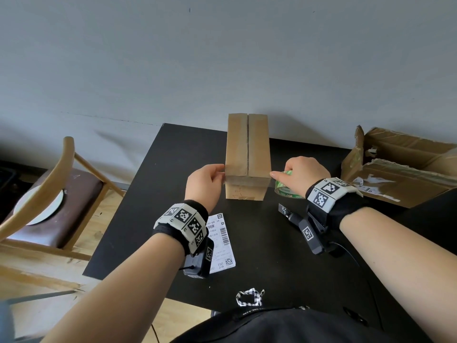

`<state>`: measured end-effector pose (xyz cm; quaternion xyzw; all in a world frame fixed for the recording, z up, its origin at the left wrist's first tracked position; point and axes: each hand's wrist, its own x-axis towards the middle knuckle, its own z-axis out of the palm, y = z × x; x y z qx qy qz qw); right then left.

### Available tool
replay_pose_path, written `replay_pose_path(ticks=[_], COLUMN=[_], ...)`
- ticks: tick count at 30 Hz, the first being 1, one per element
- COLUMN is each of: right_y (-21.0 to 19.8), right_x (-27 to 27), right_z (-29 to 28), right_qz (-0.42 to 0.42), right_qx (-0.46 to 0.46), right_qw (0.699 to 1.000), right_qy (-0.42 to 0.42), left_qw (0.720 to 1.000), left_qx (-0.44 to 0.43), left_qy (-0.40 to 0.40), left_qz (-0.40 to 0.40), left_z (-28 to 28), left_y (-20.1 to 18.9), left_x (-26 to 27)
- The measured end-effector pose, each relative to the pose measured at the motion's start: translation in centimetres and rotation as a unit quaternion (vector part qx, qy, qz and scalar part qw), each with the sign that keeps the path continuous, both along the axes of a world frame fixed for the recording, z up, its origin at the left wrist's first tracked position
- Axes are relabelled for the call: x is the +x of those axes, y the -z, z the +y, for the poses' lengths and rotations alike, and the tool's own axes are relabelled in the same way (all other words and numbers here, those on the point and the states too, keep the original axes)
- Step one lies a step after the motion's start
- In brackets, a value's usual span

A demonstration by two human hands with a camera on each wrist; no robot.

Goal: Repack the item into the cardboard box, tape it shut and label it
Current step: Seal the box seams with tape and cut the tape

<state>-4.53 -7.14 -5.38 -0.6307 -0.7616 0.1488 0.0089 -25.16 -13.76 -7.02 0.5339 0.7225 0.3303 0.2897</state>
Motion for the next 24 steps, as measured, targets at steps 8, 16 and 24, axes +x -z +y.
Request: replay_pose_path(ticks=[8,16,24], right_y=[0.0,1.2,2.6], right_x=[0.2,1.4,2.7], right_z=[0.2,0.7,0.6], right_qz=[0.020,0.149,0.284], right_qx=[-0.021,-0.083,-0.110], right_qw=[1.000,0.985,0.950], right_qy=[0.003,0.039,0.061], left_qw=[0.950,0.894,0.870], left_qx=[0.038,-0.024,-0.036], left_qy=[0.167,0.248,0.223], left_qz=[0.260,0.373,0.439], left_z=[-0.6,-0.5,-0.5], left_y=[-0.7,-0.3,0.0], left_x=[2.7,4.4,7.1])
